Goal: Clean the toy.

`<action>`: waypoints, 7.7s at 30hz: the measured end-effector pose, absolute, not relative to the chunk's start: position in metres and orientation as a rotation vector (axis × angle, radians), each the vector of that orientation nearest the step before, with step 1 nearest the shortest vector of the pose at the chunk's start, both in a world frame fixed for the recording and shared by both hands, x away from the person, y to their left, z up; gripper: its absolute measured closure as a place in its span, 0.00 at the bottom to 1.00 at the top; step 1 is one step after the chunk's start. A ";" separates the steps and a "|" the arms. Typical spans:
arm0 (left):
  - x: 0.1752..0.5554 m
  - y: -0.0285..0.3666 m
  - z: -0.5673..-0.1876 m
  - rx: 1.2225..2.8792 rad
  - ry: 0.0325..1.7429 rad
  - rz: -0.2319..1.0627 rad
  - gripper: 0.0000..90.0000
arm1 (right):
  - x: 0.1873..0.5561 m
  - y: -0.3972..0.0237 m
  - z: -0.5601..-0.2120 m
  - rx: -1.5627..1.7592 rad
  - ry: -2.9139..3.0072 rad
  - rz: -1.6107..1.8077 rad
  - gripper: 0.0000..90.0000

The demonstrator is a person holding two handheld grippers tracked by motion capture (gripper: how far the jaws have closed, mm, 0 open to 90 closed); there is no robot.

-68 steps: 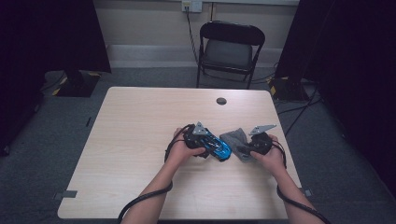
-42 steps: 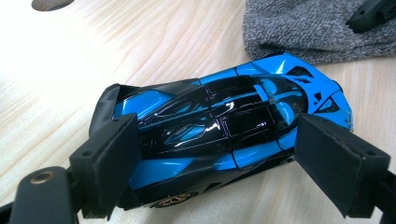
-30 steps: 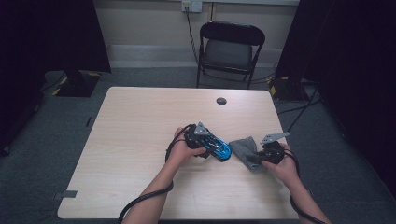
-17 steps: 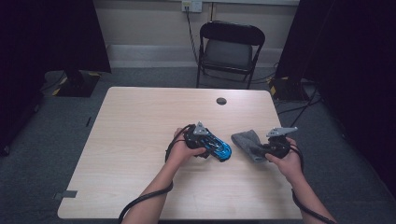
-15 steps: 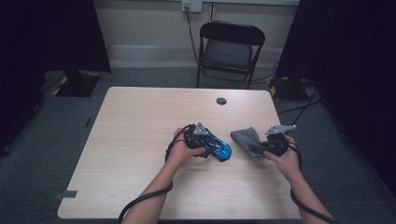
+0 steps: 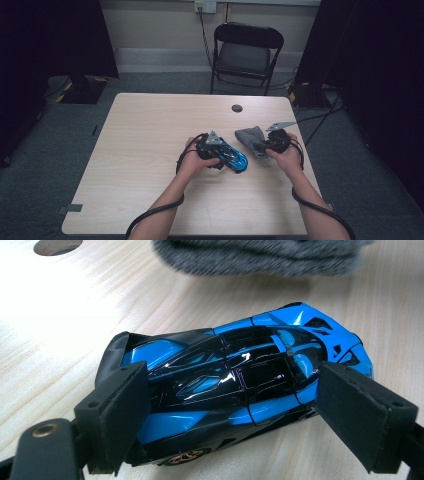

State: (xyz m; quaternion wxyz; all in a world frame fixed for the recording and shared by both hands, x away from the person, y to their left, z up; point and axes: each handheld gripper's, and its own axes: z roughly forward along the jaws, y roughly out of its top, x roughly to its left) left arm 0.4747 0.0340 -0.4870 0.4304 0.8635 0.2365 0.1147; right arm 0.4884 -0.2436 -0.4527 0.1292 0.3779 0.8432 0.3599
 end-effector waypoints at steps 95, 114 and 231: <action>0.475 0.035 -0.487 2.137 0.622 0.292 0.17 | 0.459 -0.256 -0.481 0.989 2.551 1.071 0.84; 0.475 0.034 -0.487 2.139 0.625 0.293 0.17 | 0.438 -0.272 -0.481 0.999 2.557 1.096 0.84; 0.473 0.032 -0.488 2.134 0.631 0.305 0.17 | 0.484 -0.236 -0.484 0.940 2.547 1.106 0.83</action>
